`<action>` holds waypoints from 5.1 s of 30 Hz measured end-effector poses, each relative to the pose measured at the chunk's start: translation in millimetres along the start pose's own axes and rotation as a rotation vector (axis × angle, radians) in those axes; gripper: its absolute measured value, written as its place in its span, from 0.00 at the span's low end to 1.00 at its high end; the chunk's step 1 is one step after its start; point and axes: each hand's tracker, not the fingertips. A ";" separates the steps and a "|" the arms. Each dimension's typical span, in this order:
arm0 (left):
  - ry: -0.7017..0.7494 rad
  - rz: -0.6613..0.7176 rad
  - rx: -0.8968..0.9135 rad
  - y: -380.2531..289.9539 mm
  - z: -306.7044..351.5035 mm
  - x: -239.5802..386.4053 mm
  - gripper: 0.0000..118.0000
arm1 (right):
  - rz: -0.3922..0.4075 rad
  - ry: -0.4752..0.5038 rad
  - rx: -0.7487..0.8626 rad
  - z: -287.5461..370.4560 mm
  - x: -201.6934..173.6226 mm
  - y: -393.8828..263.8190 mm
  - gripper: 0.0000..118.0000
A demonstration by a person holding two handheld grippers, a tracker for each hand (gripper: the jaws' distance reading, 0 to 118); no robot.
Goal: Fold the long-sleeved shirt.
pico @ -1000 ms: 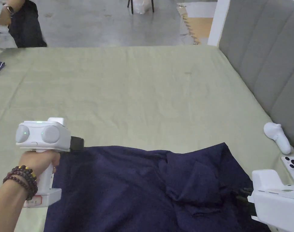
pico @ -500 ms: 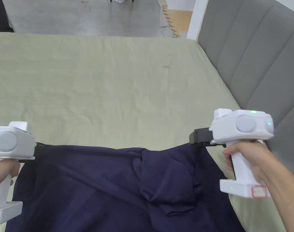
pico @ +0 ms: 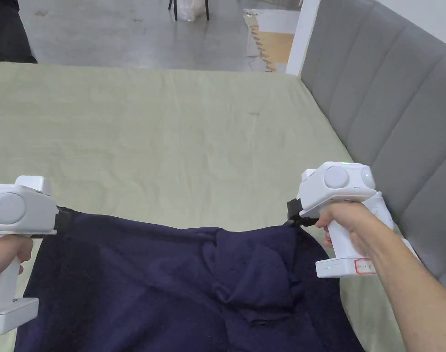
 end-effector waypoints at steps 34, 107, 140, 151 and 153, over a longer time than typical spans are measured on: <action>0.033 -0.024 -0.069 -275.4 102.9 9.6 0.35 | 0.328 -0.099 -0.051 84.6 -16.9 -288.7 0.11; -0.660 0.449 -0.068 -129.8 115.6 53.7 0.13 | 0.199 0.094 0.254 168.9 -81.2 -279.2 0.00; -0.680 0.304 -0.167 -203.9 71.1 165.5 0.04 | 0.118 0.091 0.254 187.5 -44.5 -308.3 0.03; -0.634 0.356 -0.252 -217.2 6.8 234.3 0.04 | 0.080 0.043 0.242 197.2 -34.3 -320.2 0.03; -0.681 0.334 -0.203 -210.8 26.3 219.4 0.04 | 0.085 0.065 0.237 191.5 -43.0 -314.3 0.03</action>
